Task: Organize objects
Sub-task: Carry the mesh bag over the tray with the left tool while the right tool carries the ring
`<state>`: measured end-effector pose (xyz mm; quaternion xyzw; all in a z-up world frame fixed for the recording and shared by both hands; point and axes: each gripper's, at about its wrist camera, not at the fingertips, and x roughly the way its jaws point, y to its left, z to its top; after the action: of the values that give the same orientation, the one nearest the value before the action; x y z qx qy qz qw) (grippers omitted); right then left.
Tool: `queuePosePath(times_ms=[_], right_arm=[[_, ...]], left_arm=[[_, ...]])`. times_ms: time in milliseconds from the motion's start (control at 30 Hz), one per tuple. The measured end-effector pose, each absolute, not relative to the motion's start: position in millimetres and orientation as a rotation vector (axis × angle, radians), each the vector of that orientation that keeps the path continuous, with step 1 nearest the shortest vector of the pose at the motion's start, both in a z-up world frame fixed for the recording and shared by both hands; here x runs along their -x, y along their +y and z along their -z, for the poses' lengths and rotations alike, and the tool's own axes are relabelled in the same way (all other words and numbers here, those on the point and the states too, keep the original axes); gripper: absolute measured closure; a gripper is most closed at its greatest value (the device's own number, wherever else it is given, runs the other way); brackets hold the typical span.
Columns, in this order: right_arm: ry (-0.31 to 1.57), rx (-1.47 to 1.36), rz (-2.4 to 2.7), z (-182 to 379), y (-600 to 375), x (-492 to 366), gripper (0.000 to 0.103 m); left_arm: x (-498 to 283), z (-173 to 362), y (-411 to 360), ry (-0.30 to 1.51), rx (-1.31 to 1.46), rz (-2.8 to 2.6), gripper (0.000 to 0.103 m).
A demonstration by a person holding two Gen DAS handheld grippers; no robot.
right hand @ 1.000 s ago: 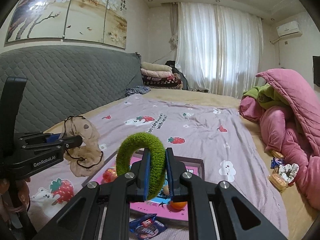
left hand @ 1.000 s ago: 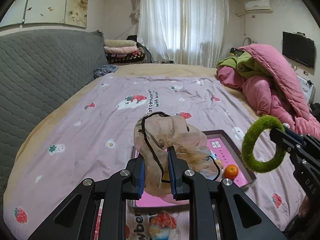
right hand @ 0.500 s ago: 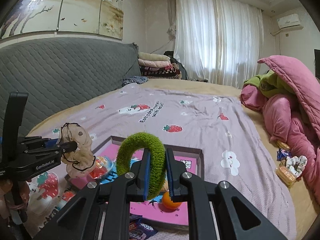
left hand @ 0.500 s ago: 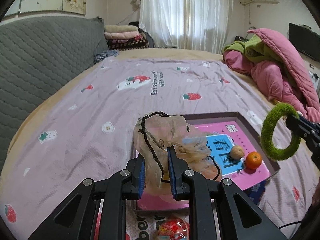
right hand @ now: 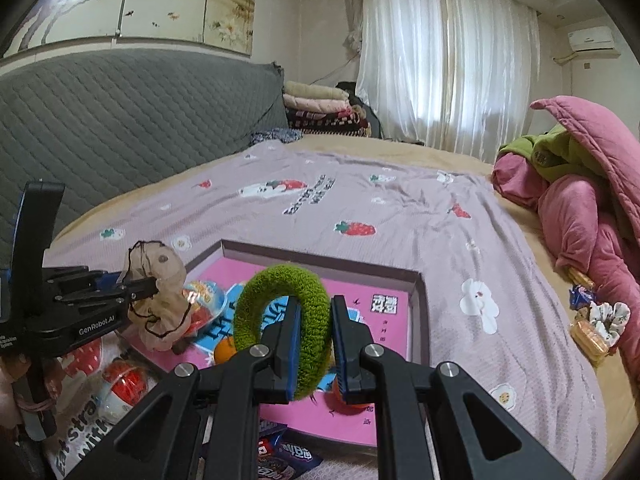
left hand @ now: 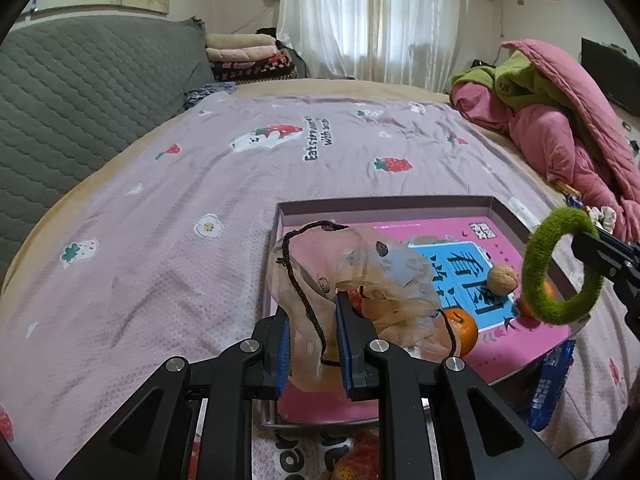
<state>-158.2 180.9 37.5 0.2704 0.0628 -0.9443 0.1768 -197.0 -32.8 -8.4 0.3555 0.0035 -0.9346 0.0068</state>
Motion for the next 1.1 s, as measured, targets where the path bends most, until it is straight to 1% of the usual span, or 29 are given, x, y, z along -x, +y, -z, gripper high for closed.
queuePosePath(times_ms=[533, 733, 1100], right_arm=[[0.255, -0.885, 2.63, -5.0, 169.4, 167.8, 0.088], [0.293, -0.904, 2.654, -0.8, 170.0, 170.2, 0.088], [0.294, -0.934, 2.692, 3.6, 177.3, 174.9, 0.088]], left_arm=[[202.4, 33.4, -15.6, -0.057, -1.189, 2.942, 0.082], [201.9, 36.2, -13.7, -0.076, -1.194, 2.93, 0.082], [200.9, 35.7, -12.9, -0.094, -1.181, 2.92, 0.082]])
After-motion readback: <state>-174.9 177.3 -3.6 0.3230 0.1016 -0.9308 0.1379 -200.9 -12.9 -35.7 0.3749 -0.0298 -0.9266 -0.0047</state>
